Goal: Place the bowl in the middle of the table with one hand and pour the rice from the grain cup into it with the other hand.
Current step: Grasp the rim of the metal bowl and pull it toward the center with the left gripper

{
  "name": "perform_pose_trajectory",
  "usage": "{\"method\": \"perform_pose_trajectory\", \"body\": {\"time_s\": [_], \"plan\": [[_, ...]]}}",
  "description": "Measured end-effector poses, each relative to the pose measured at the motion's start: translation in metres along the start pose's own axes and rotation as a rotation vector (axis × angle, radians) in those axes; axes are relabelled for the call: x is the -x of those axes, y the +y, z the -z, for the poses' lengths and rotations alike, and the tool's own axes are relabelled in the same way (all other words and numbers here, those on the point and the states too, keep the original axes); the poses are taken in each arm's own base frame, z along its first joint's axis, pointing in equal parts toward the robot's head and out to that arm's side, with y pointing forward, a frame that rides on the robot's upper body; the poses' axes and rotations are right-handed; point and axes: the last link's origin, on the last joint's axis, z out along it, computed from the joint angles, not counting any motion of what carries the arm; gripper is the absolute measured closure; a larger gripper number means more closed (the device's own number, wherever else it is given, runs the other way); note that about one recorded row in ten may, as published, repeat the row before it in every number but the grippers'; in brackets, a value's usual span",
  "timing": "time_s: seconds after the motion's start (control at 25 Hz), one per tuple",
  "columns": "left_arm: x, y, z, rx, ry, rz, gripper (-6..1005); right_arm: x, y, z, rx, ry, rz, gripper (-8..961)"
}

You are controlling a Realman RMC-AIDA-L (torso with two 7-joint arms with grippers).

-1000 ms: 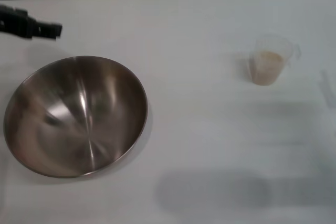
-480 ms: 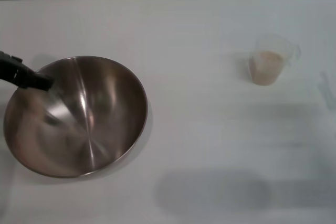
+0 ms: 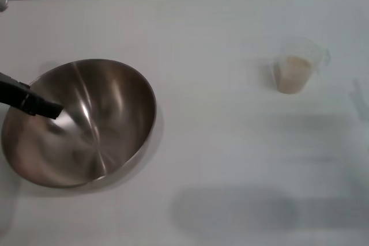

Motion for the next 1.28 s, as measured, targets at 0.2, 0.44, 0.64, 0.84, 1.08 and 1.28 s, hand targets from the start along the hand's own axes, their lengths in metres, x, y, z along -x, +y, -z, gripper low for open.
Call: {"method": "perform_pose_trajectory", "body": {"time_s": [0.2, 0.44, 0.64, 0.84, 1.08, 1.28], "plan": [[0.000, -0.001, -0.004, -0.009, -0.006, -0.002, 242, 0.000, 0.000, 0.000, 0.000, 0.001, 0.000, 187], [-0.006, 0.003, 0.002, -0.020, 0.015, -0.023, 246, -0.001, 0.000, 0.001, -0.002, 0.004, -0.001, 187], [-0.010, 0.003, 0.009, -0.048, 0.045, -0.041, 250, -0.001, 0.000, 0.001, -0.002, 0.010, -0.001, 186], [-0.011, -0.007, 0.013, -0.133, 0.059, -0.031, 253, -0.002, 0.000, 0.001, -0.003, 0.015, 0.002, 186], [-0.011, -0.010, 0.004, -0.149, 0.028, -0.033, 258, -0.004, 0.000, -0.001, -0.003, 0.022, 0.004, 186], [-0.011, -0.010, -0.002, -0.140, 0.010, -0.031, 261, -0.004, 0.000, -0.002, -0.004, 0.022, 0.006, 187]]}}
